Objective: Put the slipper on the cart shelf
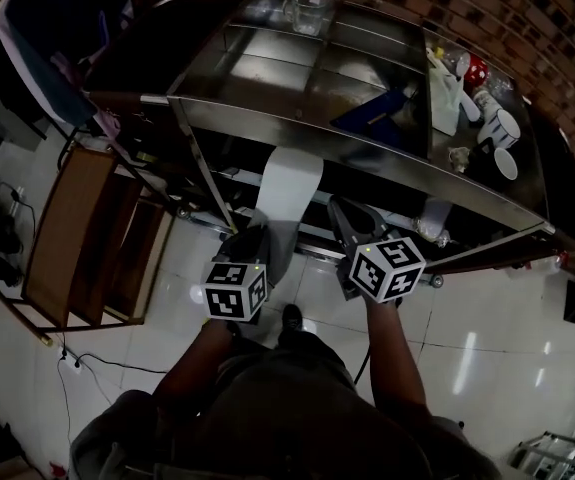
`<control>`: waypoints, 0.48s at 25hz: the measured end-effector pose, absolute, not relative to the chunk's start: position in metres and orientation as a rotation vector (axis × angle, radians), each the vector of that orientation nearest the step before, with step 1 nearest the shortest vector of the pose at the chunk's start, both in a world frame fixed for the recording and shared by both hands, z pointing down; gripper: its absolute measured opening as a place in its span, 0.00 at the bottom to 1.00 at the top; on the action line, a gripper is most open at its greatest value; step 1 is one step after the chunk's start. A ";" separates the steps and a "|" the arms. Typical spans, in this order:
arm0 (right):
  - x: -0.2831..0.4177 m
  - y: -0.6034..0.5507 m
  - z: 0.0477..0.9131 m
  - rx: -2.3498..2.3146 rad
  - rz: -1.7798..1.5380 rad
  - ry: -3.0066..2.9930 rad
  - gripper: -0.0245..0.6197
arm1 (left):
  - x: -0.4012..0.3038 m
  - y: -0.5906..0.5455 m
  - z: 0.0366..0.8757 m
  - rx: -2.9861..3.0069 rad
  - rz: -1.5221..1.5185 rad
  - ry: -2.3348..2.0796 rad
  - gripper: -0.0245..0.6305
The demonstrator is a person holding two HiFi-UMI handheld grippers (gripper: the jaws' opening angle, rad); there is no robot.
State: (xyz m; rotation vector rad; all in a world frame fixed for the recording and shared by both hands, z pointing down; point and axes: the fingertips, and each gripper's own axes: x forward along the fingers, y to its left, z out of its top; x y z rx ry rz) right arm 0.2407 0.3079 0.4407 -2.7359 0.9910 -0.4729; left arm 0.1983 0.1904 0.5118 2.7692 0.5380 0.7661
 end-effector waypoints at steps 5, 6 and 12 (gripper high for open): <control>0.242 0.344 0.442 -2.763 -0.473 0.907 0.04 | 0.224 0.219 0.514 2.775 0.770 0.607 0.06; 0.242 0.351 0.443 -2.768 -0.474 0.892 0.04 | 0.230 0.224 0.515 2.778 0.772 0.619 0.06; 0.240 0.385 0.447 -2.795 -0.485 0.816 0.04 | 0.272 0.254 0.528 2.811 0.798 0.668 0.06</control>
